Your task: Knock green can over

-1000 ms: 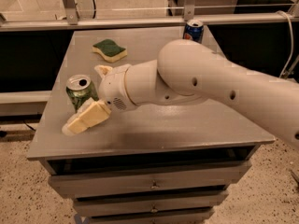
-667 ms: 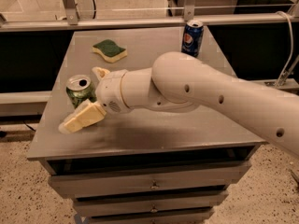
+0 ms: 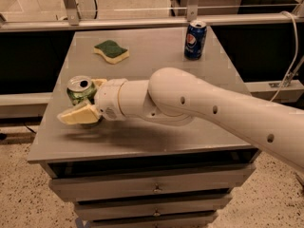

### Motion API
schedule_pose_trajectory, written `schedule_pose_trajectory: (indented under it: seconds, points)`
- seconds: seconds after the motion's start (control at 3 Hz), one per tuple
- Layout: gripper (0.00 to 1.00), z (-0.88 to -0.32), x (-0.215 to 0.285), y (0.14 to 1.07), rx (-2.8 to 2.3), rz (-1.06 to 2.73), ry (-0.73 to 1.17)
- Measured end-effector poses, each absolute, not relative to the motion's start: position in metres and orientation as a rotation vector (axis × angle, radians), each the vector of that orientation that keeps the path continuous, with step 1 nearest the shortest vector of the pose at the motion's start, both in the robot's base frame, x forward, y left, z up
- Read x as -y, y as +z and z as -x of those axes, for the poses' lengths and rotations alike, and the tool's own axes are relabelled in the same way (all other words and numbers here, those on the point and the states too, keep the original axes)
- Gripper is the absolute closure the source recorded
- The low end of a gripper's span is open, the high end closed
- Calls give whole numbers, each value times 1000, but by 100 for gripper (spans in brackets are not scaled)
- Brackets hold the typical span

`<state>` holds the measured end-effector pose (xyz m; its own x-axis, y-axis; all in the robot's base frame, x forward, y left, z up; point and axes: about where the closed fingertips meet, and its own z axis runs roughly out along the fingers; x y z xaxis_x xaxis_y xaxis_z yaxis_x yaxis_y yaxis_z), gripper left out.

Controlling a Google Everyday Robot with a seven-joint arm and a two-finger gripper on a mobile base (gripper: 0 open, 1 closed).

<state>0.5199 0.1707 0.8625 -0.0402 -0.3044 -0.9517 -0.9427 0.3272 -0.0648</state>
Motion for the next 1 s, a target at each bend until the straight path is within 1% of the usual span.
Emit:
schedule_pose_trajectory:
  seconds: [0.67,1.0]
  points:
    - [85,-541,-132,883,-1607,1151,694]
    - [100,-553,-100,902,-1652,1187,634]
